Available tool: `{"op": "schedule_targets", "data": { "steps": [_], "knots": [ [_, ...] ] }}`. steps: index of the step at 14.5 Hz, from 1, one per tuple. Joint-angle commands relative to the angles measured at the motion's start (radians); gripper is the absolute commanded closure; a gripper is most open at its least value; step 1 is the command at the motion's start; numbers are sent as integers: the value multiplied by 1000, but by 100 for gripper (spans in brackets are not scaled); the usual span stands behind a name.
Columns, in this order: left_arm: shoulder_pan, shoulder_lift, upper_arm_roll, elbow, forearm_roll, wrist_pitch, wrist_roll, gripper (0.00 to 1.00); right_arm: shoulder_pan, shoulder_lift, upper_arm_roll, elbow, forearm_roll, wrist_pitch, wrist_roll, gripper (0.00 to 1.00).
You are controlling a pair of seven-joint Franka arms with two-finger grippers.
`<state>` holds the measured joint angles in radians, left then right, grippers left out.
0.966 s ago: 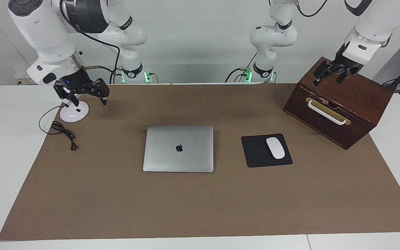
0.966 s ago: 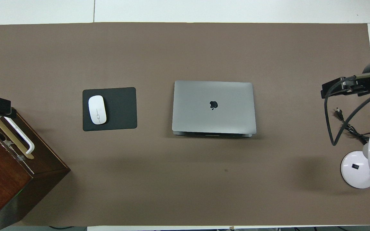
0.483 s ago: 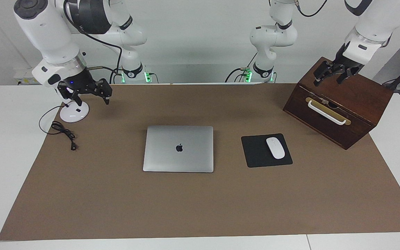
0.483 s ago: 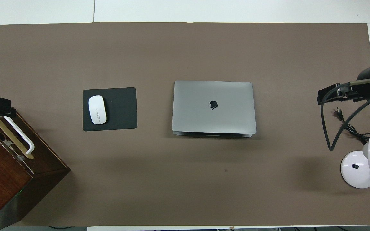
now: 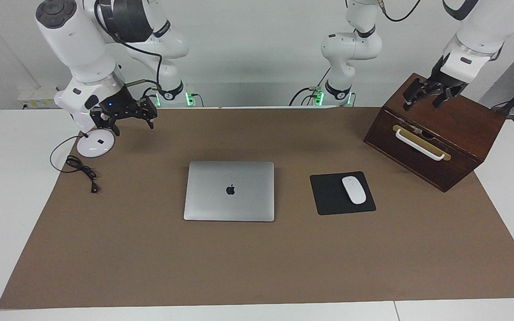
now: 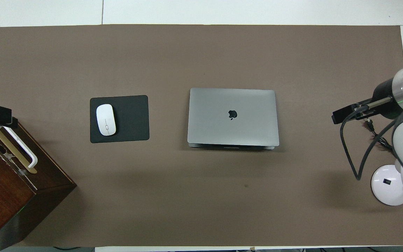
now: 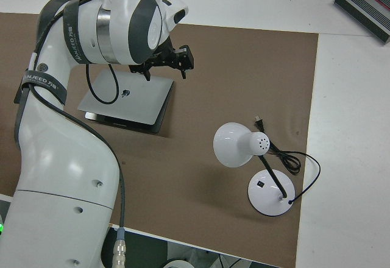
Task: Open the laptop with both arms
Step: 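Move the right gripper toward the near corner of the silver laptop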
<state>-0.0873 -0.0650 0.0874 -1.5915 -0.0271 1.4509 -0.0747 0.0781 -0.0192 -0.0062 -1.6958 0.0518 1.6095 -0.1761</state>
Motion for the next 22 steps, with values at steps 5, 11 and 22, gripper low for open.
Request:
{"op": "schedule_targets", "data": {
  "steps": [5, 11, 22],
  "knots": [
    [11, -1, -2, -8, -16, 13, 16, 0, 38, -67, 8, -116, 36, 81, -94, 0],
    [11, -10, -2, -24, -11, 6, 10, 0, 150, -117, 14, -224, 14, 101, -148, 0],
    [-6, -12, -5, -27, -7, 6, 10, 0, 363, -183, 17, -504, -117, 375, -144, 0]
  ]
}}
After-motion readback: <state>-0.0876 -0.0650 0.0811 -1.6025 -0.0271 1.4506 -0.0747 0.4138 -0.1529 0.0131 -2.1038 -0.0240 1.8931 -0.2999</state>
